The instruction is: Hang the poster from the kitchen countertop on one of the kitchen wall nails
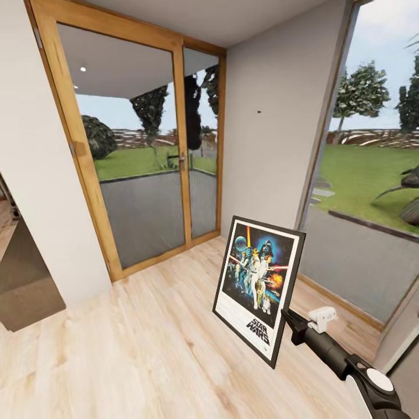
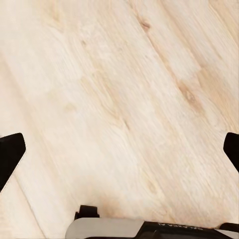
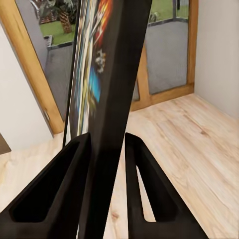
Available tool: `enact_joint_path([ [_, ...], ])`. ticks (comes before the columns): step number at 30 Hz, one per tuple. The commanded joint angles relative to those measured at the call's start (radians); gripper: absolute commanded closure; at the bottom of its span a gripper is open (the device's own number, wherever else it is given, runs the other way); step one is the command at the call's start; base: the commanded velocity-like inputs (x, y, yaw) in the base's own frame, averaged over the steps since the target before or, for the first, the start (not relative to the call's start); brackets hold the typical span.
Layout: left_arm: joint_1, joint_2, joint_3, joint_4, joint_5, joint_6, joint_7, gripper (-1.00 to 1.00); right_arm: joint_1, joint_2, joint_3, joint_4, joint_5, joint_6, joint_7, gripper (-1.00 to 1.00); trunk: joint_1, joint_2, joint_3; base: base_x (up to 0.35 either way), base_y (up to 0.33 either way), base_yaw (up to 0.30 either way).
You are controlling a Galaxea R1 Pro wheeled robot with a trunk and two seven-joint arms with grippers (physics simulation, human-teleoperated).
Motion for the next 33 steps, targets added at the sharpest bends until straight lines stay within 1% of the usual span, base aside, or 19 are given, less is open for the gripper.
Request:
enact_joint_path([
  [1, 0.0, 0.0, 0.002, 0.0, 0.01, 0.002, -0.008, -1.0, -0.001, 0.0, -0.001, -0.001, -0.012, 0.011, 0.007, 1.0, 0.001, -0.002, -0.002, 0.312, 0.168, 0.0],
  [33, 0.0, 0.0, 0.002, -0.002, 0.011, 0.0, -0.009, -1.0, -0.001, 0.0, -0.001, -0.001, -0.012, 0.01, 0.007, 1.0, 0.001, -0.002, -0.002, 0.315, 0.161, 0.0],
])
